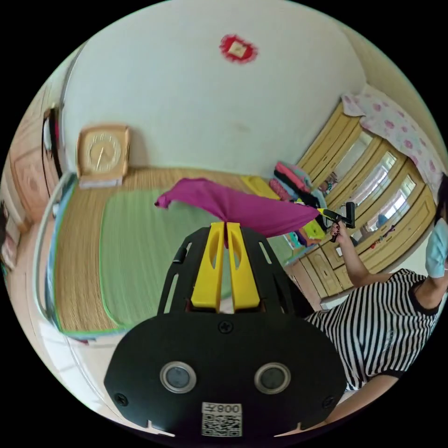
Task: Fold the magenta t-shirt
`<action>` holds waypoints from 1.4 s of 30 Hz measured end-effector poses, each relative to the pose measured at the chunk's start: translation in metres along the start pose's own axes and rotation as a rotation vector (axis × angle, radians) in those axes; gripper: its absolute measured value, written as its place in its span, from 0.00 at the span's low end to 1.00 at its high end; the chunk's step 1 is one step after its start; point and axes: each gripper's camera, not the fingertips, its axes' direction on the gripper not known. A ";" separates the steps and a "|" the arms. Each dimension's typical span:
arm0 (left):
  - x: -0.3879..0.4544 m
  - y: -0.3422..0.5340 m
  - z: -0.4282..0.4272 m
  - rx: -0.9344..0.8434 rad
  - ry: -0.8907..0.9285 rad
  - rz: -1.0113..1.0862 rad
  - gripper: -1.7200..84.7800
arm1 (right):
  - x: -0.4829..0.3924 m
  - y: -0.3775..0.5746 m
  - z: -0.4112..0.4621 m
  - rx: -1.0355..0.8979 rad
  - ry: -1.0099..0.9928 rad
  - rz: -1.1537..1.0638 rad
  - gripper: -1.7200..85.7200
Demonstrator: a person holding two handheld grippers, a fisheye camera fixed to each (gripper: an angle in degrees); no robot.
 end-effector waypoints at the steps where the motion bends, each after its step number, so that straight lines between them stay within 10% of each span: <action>1: -0.014 0.024 0.021 -0.063 0.018 -0.075 0.03 | 0.017 0.026 0.020 -0.064 -0.039 0.074 0.02; 10: -0.092 0.136 0.145 -0.360 0.075 -0.474 0.03 | 0.107 0.163 0.130 -0.390 -0.076 0.526 0.02; 32: -0.145 0.115 0.186 -0.277 0.147 -0.530 0.05 | 0.146 0.148 0.139 -0.325 -0.116 0.622 0.02; 42: -0.174 -0.026 0.259 -0.210 0.171 -0.356 0.03 | 0.137 -0.009 0.227 -0.282 -0.063 0.378 0.02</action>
